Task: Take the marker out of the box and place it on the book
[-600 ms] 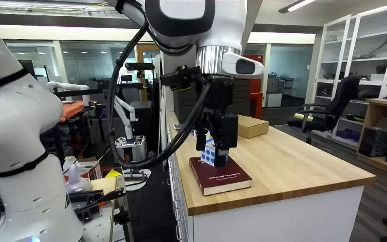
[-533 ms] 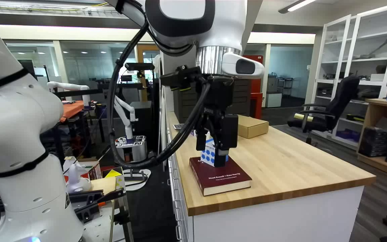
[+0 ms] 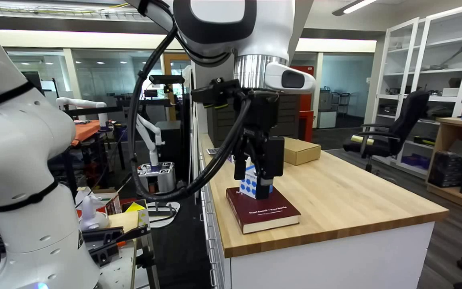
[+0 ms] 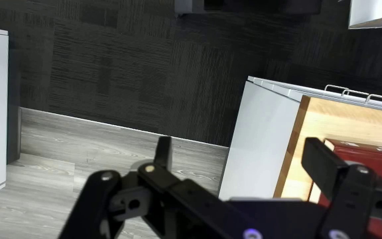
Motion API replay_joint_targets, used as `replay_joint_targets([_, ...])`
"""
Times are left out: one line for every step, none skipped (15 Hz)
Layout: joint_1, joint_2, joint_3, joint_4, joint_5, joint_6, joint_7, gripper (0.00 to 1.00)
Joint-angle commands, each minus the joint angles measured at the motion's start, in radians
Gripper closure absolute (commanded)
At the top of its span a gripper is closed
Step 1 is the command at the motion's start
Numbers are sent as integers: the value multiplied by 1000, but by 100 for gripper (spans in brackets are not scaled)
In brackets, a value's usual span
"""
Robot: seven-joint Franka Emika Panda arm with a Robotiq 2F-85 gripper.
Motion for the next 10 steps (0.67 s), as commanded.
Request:
replay_joint_targets([-7,0,7,1,3,-1,-2,0])
replay_joint_targets([-7,0,7,1,3,-1,-2,0])
replay_joint_targets([-7,0,7,1,3,-1,-2,0])
replay_joint_targets([-7,0,7,1,3,-1,-2,0])
replay_joint_targets([-7,0,7,1,3,-1,-2,0])
replay_joint_targets([-6,6,10,3,4,3,7,0])
replay_joint_targets([-3,11,15,6,1,7,11,0])
replay_joint_targets([1,16,19,7,5,15,14,0])
replay_joint_targets([8,19,26,6,8,29,16,0])
replay_joint_targets([13,22,34,6,8,38,17,0])
